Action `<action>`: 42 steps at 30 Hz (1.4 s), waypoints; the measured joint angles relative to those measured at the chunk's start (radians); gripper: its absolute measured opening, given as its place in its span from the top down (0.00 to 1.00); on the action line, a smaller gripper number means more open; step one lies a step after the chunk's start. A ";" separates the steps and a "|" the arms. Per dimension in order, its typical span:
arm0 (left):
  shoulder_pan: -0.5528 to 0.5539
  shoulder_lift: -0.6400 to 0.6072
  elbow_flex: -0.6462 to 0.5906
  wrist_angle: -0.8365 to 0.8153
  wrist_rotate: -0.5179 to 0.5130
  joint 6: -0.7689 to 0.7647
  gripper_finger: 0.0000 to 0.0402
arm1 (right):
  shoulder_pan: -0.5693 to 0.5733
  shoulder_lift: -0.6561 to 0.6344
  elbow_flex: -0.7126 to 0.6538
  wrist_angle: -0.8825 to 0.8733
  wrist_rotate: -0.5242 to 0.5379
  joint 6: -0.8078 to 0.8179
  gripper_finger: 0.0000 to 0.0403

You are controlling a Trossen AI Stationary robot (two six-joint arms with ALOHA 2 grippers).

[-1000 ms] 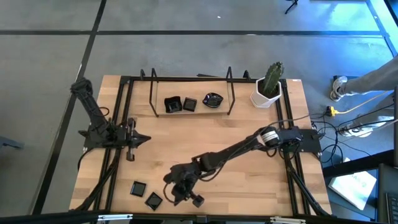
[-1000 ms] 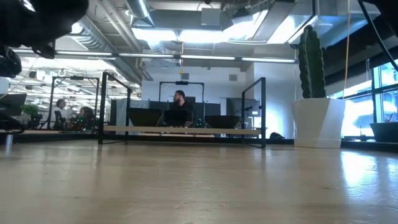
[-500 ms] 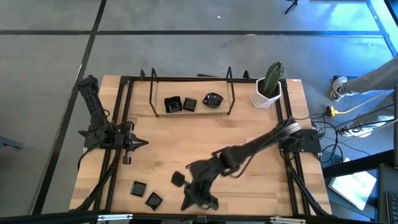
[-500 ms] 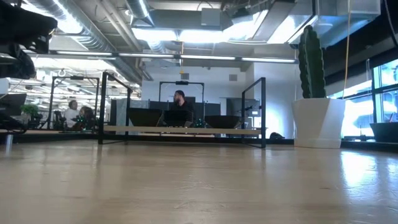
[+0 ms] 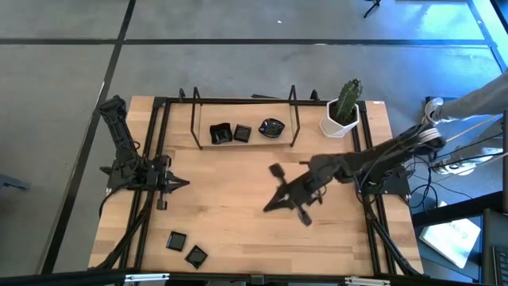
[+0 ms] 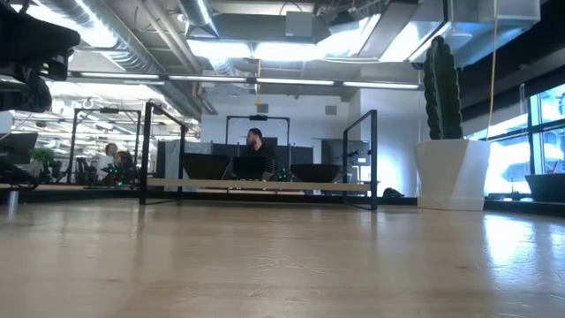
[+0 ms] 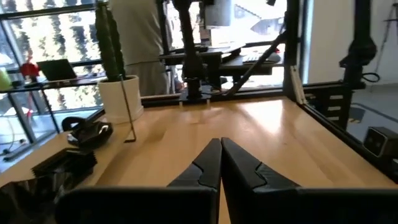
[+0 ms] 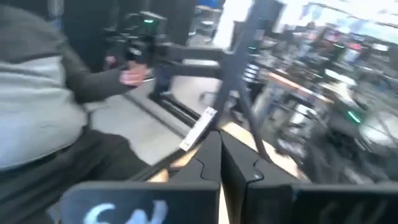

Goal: Pick & Place Mini shaped plates
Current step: Stack the square plate on top of the square plate on the shelf

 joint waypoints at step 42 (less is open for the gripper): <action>0.013 1.299 1.000 -0.904 0.855 -1.119 0.97 | 0.028 -0.033 -0.681 0.670 0.231 0.163 0.98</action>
